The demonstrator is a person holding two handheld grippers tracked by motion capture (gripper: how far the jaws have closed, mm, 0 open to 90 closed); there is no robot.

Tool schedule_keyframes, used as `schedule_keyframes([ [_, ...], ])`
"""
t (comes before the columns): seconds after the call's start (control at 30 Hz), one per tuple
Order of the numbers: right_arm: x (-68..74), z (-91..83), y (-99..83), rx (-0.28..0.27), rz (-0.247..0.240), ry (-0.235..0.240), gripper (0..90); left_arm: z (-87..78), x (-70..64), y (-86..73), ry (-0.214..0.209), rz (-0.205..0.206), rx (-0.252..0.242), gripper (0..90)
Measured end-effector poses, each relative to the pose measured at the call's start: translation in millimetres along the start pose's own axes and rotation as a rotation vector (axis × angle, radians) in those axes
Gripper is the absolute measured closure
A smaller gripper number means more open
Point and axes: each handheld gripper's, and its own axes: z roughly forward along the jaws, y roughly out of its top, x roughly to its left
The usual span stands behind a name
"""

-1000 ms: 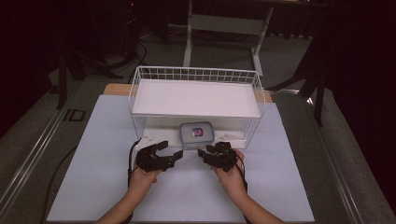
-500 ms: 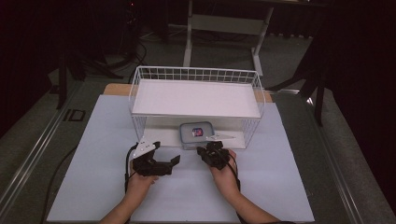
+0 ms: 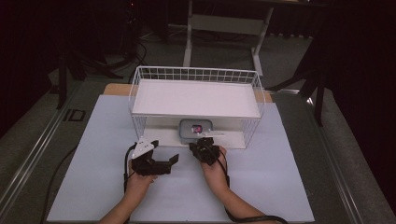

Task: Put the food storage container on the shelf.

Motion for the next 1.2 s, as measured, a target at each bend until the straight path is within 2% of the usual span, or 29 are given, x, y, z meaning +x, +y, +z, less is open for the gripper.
schedule_keyframes([
  [0.3,-4.0,2.8,0.0,0.001,0.014,-0.024,90.0,0.5,-1.4,-1.0,-0.007,0.011,0.002,1.9],
  [0.43,-10.2,1.9,-1.5,0.005,0.021,-0.040,90.0,1.6,-1.5,-0.9,-0.010,0.008,0.003,1.9],
  [0.63,-14.4,4.0,1.7,-0.006,0.030,-0.042,90.0,3.3,-2.4,-1.7,-0.011,0.014,0.011,2.0],
  [0.83,-5.6,10.5,5.6,-0.014,0.005,-0.028,90.0,1.1,-1.3,-1.6,-0.011,0.012,0.007,1.9],
  [0.93,-0.9,14.9,8.8,-0.015,0.013,-0.021,90.0,0.1,-0.8,-1.4,-0.009,0.007,0.001,1.9],
  [1.2,7.6,25.8,18.6,-0.023,-0.002,-0.035,89.1,-1.1,0.1,-1.5,-0.010,0.004,0.005,1.9],
])
